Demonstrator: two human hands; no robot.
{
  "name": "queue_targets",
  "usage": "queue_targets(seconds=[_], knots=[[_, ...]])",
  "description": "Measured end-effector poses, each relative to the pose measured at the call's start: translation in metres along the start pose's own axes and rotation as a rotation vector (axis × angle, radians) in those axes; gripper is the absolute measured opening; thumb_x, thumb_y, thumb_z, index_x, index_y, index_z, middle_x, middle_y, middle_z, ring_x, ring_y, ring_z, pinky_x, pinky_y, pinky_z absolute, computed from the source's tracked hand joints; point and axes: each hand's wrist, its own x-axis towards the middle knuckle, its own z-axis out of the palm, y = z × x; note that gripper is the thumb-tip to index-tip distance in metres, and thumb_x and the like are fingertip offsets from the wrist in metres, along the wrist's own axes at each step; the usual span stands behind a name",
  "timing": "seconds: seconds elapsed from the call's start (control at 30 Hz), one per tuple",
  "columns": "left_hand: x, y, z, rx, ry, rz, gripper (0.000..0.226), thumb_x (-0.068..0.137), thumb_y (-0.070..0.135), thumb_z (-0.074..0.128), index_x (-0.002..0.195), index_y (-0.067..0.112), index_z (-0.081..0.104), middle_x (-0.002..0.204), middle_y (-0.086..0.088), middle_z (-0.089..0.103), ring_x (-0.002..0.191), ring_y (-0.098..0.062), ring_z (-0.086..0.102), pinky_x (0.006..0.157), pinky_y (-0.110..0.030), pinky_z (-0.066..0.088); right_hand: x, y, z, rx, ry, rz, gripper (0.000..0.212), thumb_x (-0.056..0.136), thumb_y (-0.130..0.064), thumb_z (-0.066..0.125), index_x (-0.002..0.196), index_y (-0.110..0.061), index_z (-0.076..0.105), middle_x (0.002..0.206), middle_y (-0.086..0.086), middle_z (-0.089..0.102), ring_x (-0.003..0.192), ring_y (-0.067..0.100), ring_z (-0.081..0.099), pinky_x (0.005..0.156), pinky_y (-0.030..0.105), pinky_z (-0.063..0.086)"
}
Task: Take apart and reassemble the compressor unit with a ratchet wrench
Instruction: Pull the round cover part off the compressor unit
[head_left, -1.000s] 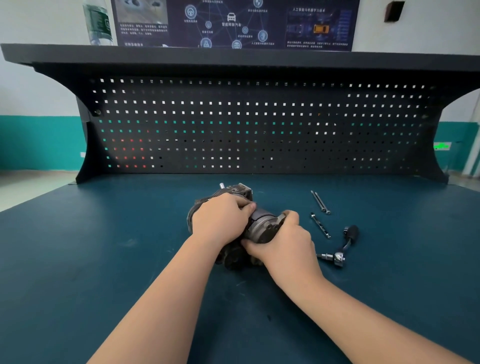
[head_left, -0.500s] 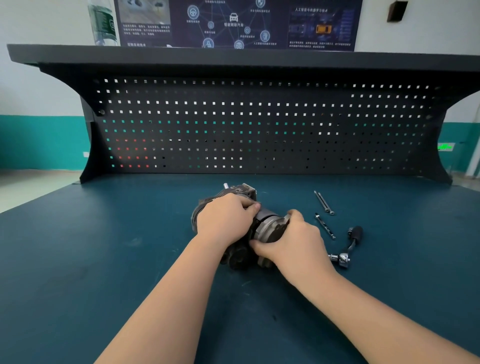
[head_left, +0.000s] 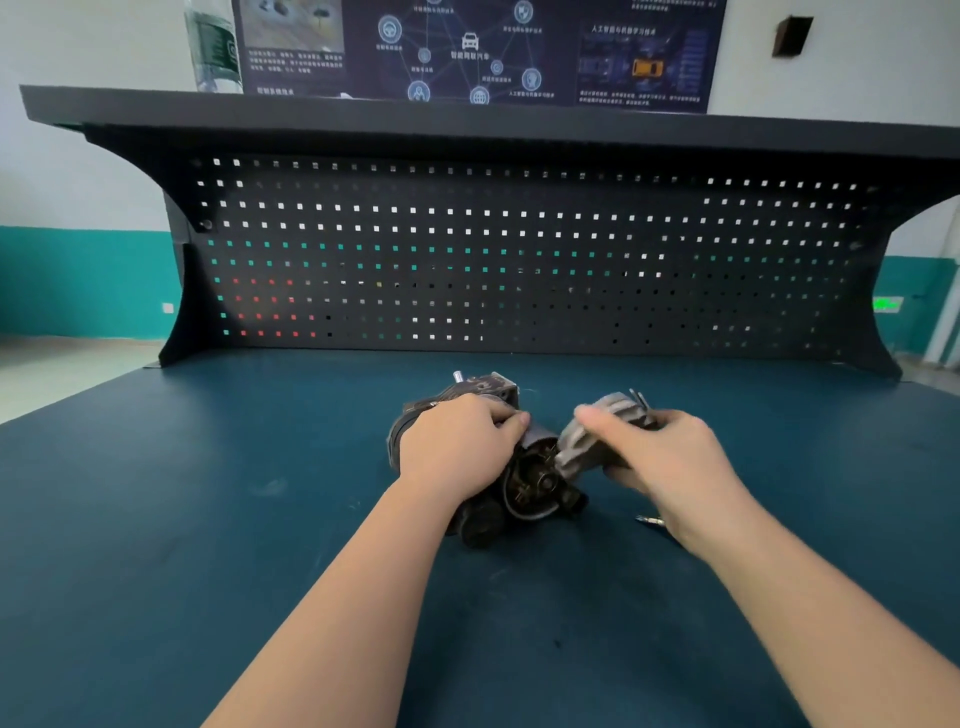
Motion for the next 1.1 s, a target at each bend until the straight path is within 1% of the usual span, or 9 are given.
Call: queue_targets(seconds=[0.1,0.17,0.23,0.4,0.5,0.77,0.9,1.03,1.1], knots=[[-0.003,-0.001,-0.004,0.005,-0.025,0.051,0.046,0.076,0.078,0.037,0.105,0.051,0.062,0.069,0.025,0.058,0.064,0.006,0.048,0.046,-0.016,0.024,0.049,0.0,-0.016,0.362,-0.057,0.191,0.028,0.076,-0.021,0.076,0.093,-0.003,0.063,0.097,0.015,0.068,0.089,0.024,0.068,0.079,0.038,0.056],[-0.003,-0.004,-0.003,0.029,-0.058,0.105,0.066,0.063,0.087,0.039,0.116,0.052,0.055,0.107,0.026,0.063,0.097,-0.005,0.058,0.051,-0.015,0.025,0.088,-0.004,-0.026,0.374,-0.01,0.206,0.021,0.077,-0.02,0.074,0.088,-0.008,0.062,0.099,0.015,0.064,0.09,0.024,0.065,0.074,0.037,0.055],[-0.001,-0.006,-0.002,0.088,-0.08,0.139,0.072,0.06,0.086,0.046,0.124,0.052,0.049,0.123,0.026,0.057,0.112,-0.009,0.054,0.055,-0.019,0.027,0.124,-0.005,-0.028,0.329,0.038,0.197,0.023,0.077,-0.022,0.075,0.091,-0.009,0.061,0.103,0.012,0.062,0.093,0.022,0.063,0.074,0.037,0.054],[0.003,-0.007,0.002,0.104,-0.037,0.173,0.052,0.071,0.066,0.054,0.122,0.056,0.048,0.113,0.024,0.062,0.105,-0.008,0.057,0.054,-0.019,0.027,0.198,0.021,-0.005,-0.108,0.137,0.115,0.03,0.067,-0.032,0.081,0.081,-0.012,0.065,0.102,0.009,0.067,0.087,0.017,0.063,0.081,0.033,0.054],[0.003,-0.008,0.004,0.079,-0.021,0.187,0.048,0.072,0.059,0.054,0.121,0.057,0.049,0.107,0.024,0.064,0.101,-0.008,0.057,0.053,-0.018,0.028,0.222,0.039,0.013,-0.353,0.187,0.094,0.035,0.062,-0.045,0.08,0.076,-0.016,0.066,0.102,0.01,0.066,0.092,0.022,0.06,0.071,0.027,0.044],[0.002,-0.008,0.004,0.076,-0.025,0.196,0.048,0.073,0.054,0.054,0.121,0.058,0.049,0.105,0.026,0.064,0.09,-0.007,0.056,0.05,-0.012,0.024,0.239,0.058,0.019,-0.628,0.032,0.092,0.056,0.07,-0.054,0.074,0.101,-0.008,0.07,0.105,0.006,0.066,0.096,0.022,0.057,0.073,0.028,0.043],[0.002,-0.009,0.003,0.084,-0.017,0.175,0.047,0.07,0.056,0.054,0.117,0.06,0.05,0.091,0.027,0.064,0.071,-0.006,0.042,0.047,-0.013,0.024,0.221,0.048,0.004,-0.824,-0.075,0.108,0.061,0.073,-0.065,0.067,0.076,-0.005,0.054,0.077,0.005,0.053,0.078,0.023,0.051,0.062,0.031,0.036],[0.002,-0.01,0.003,0.077,0.001,0.148,0.045,0.068,0.057,0.055,0.113,0.062,0.052,0.089,0.022,0.067,0.07,-0.004,0.042,0.047,-0.012,0.026,0.202,0.029,-0.016,-0.701,-0.05,0.043,0.052,0.081,-0.052,0.067,0.091,-0.001,0.062,0.086,0.009,0.062,0.089,0.028,0.058,0.078,0.034,0.044],[0.001,-0.009,0.003,0.075,0.007,0.136,0.044,0.068,0.058,0.056,0.111,0.062,0.053,0.09,0.021,0.067,0.07,-0.004,0.042,0.047,-0.012,0.026,0.183,0.02,-0.031,-0.739,0.023,0.029,0.035,0.084,-0.038,0.066,0.072,-0.006,0.056,0.065,0.007,0.055,0.075,0.027,0.058,0.073,0.032,0.046]])
